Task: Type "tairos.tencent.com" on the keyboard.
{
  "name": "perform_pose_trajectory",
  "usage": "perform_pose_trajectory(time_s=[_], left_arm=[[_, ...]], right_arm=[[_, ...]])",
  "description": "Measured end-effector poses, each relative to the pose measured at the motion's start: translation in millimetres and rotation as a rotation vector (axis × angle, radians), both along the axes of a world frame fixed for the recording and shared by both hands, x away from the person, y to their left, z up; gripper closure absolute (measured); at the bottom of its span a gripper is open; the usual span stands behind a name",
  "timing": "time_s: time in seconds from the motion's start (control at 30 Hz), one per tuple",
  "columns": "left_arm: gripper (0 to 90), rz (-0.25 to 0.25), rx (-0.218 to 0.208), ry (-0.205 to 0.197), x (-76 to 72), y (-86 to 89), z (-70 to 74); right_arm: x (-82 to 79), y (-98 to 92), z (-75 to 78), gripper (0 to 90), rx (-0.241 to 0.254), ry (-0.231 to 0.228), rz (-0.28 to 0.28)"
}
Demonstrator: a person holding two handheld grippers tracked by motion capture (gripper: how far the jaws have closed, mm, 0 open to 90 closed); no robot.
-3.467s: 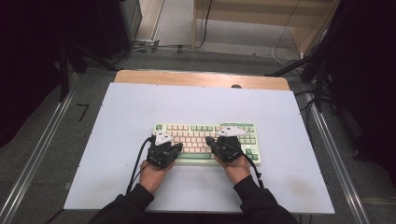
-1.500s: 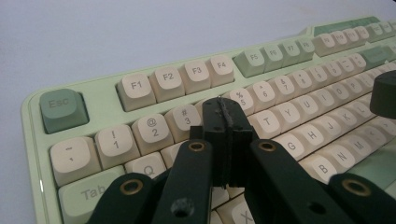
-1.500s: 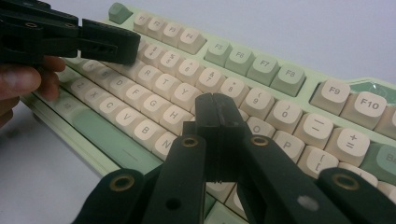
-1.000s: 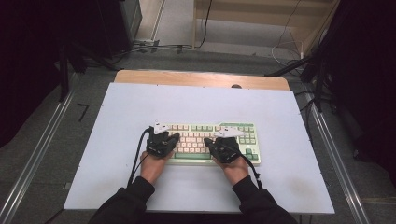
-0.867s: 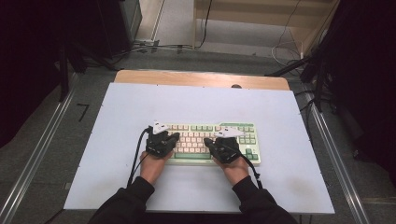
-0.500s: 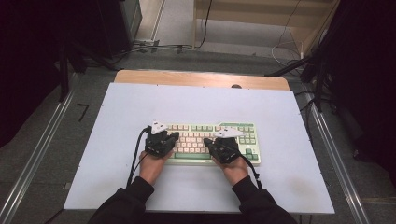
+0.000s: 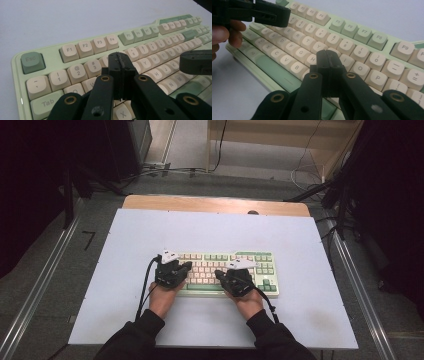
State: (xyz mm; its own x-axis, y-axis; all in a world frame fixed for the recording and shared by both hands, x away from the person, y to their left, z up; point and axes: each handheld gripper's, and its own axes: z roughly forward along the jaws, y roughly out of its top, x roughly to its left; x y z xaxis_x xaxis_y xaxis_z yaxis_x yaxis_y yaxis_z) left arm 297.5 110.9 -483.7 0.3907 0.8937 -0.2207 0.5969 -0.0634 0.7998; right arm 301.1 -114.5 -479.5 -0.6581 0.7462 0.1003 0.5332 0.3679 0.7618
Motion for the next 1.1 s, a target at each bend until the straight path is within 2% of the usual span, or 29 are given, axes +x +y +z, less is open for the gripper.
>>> perform_pose_trajectory(time_s=[0.27, 0.77, 0.87, 0.97, 1.1], left_arm=[[90.0, 0.002, -0.002, -0.002, 0.1, 1.1, 0.5], [90.0, -0.001, 0.002, 0.000, -0.2, 0.7, 0.1], [90.0, -0.003, 0.003, -0.002, -0.3, 1.0, 0.6], [90.0, 0.001, 0.000, -0.001, -0.2, 1.4, 0.7], [90.0, -0.004, -0.001, -0.002, -0.3, 0.4, 0.5]], right_arm=[[-3.6, 9.1, -6.0, 87.5, -0.016, 0.007, 0.027], [-5.1, 13.9, -11.6, 87.6, -0.039, 0.012, 0.047], [-5.5, 14.1, -12.2, 87.5, -0.035, 0.011, 0.047], [-6.5, 11.5, -5.7, 87.5, -0.013, 0.000, 0.042], [-4.2, 6.7, -2.9, 87.5, -0.007, -0.004, 0.030]])
